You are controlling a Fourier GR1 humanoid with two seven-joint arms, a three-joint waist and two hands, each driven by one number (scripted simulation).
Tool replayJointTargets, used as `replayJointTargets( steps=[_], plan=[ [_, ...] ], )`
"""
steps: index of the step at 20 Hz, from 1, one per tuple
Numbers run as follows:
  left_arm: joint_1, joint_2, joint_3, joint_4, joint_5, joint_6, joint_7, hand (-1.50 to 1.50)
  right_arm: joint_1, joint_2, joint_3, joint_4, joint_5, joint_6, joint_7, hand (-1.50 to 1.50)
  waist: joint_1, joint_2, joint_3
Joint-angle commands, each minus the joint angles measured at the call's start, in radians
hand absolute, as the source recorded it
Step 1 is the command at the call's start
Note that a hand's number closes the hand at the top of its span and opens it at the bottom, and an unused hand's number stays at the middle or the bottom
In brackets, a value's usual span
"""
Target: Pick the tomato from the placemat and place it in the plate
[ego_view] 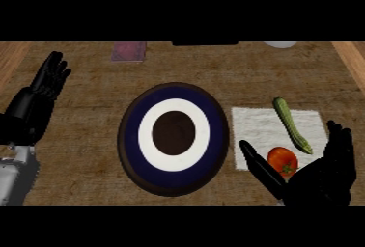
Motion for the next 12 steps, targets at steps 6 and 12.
replayJointTargets(
  steps=[6,12],
  plan=[
    [0.046,-0.005,0.001,-0.028,-0.004,-0.02,-0.027,0.0,0.482,0.018,0.118,-0.069,0.066,-0.228,-0.025,-1.5,-0.007,-0.003,-0.007],
    [0.0,-0.011,-0.011,-0.039,-0.025,-0.001,0.006,0.0,0.75,-0.075,0.18,-0.072,0.205,-0.276,0.235,-1.5,0.015,0.014,-0.011]
  ],
)
